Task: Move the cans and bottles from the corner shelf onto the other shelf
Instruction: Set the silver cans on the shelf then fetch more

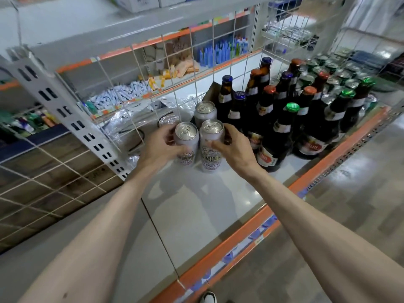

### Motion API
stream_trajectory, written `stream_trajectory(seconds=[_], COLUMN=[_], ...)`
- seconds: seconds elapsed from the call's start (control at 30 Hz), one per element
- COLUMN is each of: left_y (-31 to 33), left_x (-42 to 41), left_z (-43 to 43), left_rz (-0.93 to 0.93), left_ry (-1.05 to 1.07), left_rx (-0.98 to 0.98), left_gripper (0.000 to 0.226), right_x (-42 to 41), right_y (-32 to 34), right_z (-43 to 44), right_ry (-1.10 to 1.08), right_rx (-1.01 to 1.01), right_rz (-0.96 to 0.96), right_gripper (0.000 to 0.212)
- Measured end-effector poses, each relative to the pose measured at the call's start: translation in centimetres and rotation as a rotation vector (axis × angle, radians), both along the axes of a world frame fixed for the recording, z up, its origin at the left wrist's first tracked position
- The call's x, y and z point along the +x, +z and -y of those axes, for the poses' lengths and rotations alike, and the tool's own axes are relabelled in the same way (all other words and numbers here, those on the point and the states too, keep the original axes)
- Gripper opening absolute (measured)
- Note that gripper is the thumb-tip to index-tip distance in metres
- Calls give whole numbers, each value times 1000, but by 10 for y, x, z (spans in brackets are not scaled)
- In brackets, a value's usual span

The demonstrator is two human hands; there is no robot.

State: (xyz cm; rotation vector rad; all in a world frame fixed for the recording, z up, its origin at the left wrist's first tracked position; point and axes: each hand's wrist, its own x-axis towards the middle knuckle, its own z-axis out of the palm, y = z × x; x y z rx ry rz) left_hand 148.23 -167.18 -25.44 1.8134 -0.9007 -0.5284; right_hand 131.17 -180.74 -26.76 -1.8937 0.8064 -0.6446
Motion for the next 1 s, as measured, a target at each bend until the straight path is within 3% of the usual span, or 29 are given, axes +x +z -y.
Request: stream_trajectory(seconds=[0.2, 0.43, 0.63, 0.83, 1.0], left_y=[9, 59, 103, 131, 135], left_x=[-14, -12, -15, -45, -68], left_z=[-39, -143, -300, -466, -578], left_rz=[-57, 3, 57, 77, 86], left_ry=[195, 421, 687, 990, 1157], left_rx=[-46, 7, 50, 34, 28], left_gripper=[39, 47, 37, 49, 51], right_x=[-8, 27, 85, 133, 149], right_y=[24, 62, 78, 96, 104], right_z=[-8, -70, -199, -354, -469], right_ry=[80, 347, 654, 897, 1018], right_rx=[-30, -93, -69, -66, -94], right_rz=[12, 24, 33, 41, 61], right_gripper=[45, 40, 61, 24, 31])
